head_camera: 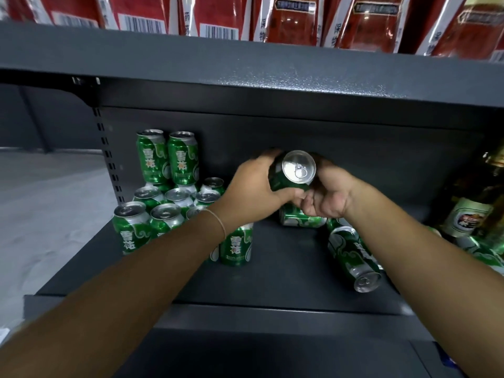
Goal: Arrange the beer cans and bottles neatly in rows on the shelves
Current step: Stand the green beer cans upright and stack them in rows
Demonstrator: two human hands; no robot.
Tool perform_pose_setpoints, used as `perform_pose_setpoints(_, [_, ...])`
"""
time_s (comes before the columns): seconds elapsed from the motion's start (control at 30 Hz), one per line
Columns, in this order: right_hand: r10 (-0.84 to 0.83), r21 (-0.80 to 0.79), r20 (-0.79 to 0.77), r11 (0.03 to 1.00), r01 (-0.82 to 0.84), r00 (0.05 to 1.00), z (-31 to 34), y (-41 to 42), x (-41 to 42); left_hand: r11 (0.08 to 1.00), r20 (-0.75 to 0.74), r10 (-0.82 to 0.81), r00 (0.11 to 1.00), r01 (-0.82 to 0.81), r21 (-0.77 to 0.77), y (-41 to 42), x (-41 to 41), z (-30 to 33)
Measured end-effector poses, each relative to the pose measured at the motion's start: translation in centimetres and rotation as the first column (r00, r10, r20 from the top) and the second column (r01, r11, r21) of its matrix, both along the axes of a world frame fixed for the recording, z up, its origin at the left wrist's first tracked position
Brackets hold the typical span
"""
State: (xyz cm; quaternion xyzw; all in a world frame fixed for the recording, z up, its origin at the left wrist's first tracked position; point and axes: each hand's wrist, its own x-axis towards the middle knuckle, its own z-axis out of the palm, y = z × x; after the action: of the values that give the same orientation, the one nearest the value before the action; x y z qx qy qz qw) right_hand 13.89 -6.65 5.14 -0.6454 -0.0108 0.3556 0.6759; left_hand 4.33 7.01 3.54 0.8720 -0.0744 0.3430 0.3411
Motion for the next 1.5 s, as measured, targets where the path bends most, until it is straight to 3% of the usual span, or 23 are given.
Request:
perform_pose_setpoints(0.1, [0.053, -0.011, 0.025, 0.999, -0.052, 0.998, 0.5, 0.9, -0.6, 0.999, 0.0, -0.022, 1.0, 0.022, -0.037, 1.4, 0.2, 0.4])
perform_pose_setpoints(0.27, [0.105, -0.219, 0.269, 0.975, -0.045, 0.957, 0.7, 2.2, -0.6, 0.93, -0.078, -0.061, 0.995, 0.028, -0.366, 3.9, 0.3, 1.9])
perform_pose_setpoints(0.37, [0.181, -0.313, 0.558, 0.95, 0.003, 0.81, 0.5, 2.9, -1.0, 0.813, -0.128, -0.108, 0.986, 0.014, -0.582, 5.0, 0.0, 2.7])
perform_pose_setpoints(0.43, [0.162, -0.213, 0.719, 0.977, -0.008, 0.675, 0.6, 3.2, -1.5, 0.74, -0.141, -0.144, 0.979, 0.012, -0.672, 5.6, -0.1, 2.8])
perform_pose_setpoints(0.5, [0.166, -0.147, 0.786, 0.986, -0.08, 0.595, 0.8, 3.6, -1.9, 0.709, -0.169, -0.188, 0.967, 0.015, -0.705, 6.0, -0.2, 2.9])
perform_pose_setpoints(0.67, [0.146, -0.169, 0.858, 0.986, 0.002, 0.493, 0.9, 5.7, -2.1, 0.698, -0.181, -0.205, 0.962, 0.014, -0.716, 6.6, 0.1, 3.4])
perform_pose_setpoints(0.83, [0.041, -0.07, 0.824, 0.997, 0.029, 0.566, 0.5, 8.1, -1.3, 0.741, -0.153, -0.139, 0.978, 0.0, -0.671, 7.8, 0.7, 3.5])
perform_pose_setpoints(1.1, [-0.059, -0.052, 0.793, 0.985, 0.163, 0.607, -0.5, 12.1, 0.7, 0.669, -0.215, -0.127, 0.968, -0.076, -0.74, 11.8, 0.3, 4.6])
perform_pose_setpoints(1.3, [-0.014, -0.087, 0.778, 0.988, 0.129, 0.628, -1.5, 15.1, 0.9, 0.701, -0.266, -0.12, 0.957, -0.108, -0.705, 13.7, -0.9, 3.1])
perform_pose_setpoints(1.5, [0.041, -0.163, 0.828, 0.972, 0.171, 0.56, -3.2, 17.4, 1.8, 0.751, -0.336, -0.083, 0.938, -0.163, -0.64, 14.7, -1.3, 1.8])
